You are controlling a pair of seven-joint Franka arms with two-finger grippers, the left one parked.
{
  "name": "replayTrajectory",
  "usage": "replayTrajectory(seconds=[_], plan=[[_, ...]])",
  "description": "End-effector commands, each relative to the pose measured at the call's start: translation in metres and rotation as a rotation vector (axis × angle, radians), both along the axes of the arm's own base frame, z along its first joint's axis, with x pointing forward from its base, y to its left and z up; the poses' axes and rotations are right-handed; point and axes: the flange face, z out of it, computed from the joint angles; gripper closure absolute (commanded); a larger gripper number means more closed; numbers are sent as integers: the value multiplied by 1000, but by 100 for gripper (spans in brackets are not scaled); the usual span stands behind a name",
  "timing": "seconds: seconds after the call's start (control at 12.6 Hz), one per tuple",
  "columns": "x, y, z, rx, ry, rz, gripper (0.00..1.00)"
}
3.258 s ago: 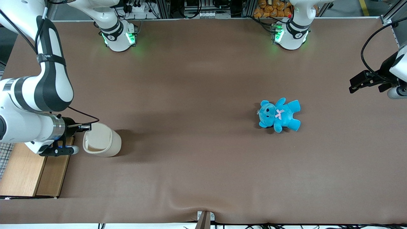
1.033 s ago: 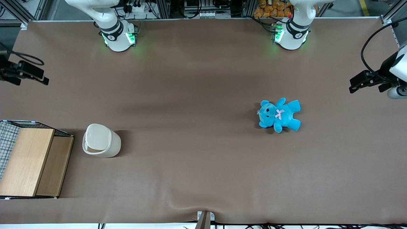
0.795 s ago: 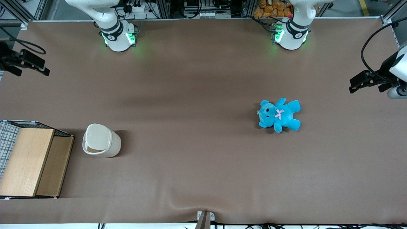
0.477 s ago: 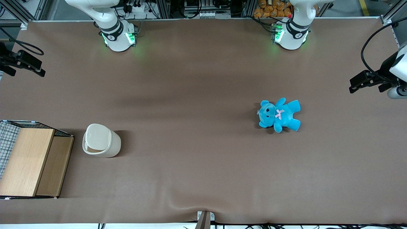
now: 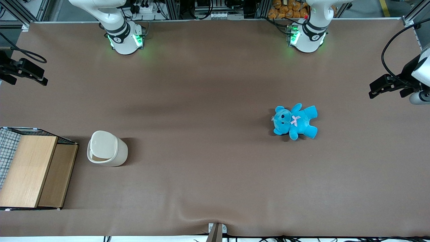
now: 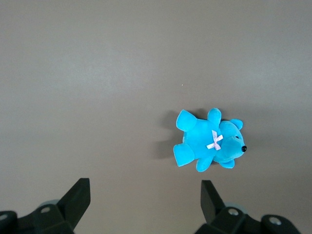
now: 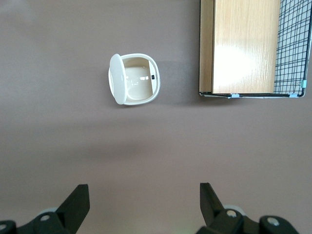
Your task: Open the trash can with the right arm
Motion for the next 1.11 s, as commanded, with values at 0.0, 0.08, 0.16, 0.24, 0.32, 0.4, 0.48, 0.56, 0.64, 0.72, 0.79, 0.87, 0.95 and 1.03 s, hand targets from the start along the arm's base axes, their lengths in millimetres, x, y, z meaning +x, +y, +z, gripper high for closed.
replayTrajectory(seconds=[0.0, 0.08, 0.16, 0.24, 0.32, 0.4, 0.48, 0.56, 0.64, 0.72, 0.79, 0.87, 0.95, 1.03], plan=[[3, -5, 6, -21, -13, -10, 0], [2, -5, 7, -18, -13, -11, 0], [2, -8, 7, -12, -15, -18, 0], [2, -10, 7, -7, -15, -21, 0], [2, -10, 7, -7, -16, -22, 0], [2, -10, 7, -7, -19, -24, 0], [3, -10, 8, -6, -22, -27, 0], [3, -11, 8, -6, -22, -30, 0], [3, -11, 8, -6, -22, -30, 0], [2, -11, 8, -6, -22, -30, 0], [2, -11, 8, -6, -22, -30, 0], [2, -11, 7, -6, -21, -30, 0], [2, -12, 8, -6, -22, -30, 0], [2, -14, 7, -6, -21, -30, 0]])
